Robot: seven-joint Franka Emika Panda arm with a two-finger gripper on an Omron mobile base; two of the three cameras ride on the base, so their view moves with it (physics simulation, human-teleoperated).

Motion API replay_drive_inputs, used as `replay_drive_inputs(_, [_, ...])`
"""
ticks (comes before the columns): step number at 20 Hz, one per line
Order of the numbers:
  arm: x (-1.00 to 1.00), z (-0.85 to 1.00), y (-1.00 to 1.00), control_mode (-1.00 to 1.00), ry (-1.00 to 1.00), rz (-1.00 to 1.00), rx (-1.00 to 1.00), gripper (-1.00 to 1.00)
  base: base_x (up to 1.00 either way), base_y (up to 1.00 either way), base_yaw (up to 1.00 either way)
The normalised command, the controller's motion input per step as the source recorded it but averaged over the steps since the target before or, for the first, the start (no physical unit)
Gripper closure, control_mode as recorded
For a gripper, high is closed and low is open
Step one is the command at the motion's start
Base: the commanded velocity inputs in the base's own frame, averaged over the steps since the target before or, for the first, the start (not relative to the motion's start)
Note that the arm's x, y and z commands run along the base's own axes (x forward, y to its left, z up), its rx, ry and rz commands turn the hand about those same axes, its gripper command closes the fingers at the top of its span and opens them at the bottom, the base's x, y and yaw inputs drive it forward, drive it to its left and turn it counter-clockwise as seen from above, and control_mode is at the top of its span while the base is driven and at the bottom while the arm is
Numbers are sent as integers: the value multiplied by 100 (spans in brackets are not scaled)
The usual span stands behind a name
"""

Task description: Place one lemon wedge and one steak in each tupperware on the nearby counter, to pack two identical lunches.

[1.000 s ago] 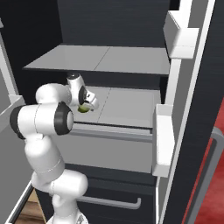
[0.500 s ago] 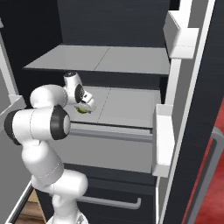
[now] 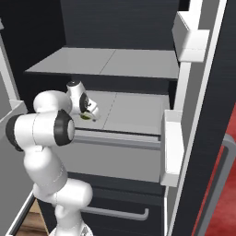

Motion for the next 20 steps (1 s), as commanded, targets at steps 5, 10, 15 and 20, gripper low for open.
replay_drive_inputs(5, [54, -48, 0, -100, -3, 0, 0, -100, 0, 0, 0])
replay_drive_inputs(10, [-4, -63, 0, -100, -1, 0, 0, 100, 0, 0, 0])
replay_drive_inputs(15, [-67, -76, -7, -100, 0, -4, 0, 100, 0, 0, 0])
replay_drive_inputs(20, [-13, -11, 0, -100, -4, -1, 0, 100, 0, 0, 0])
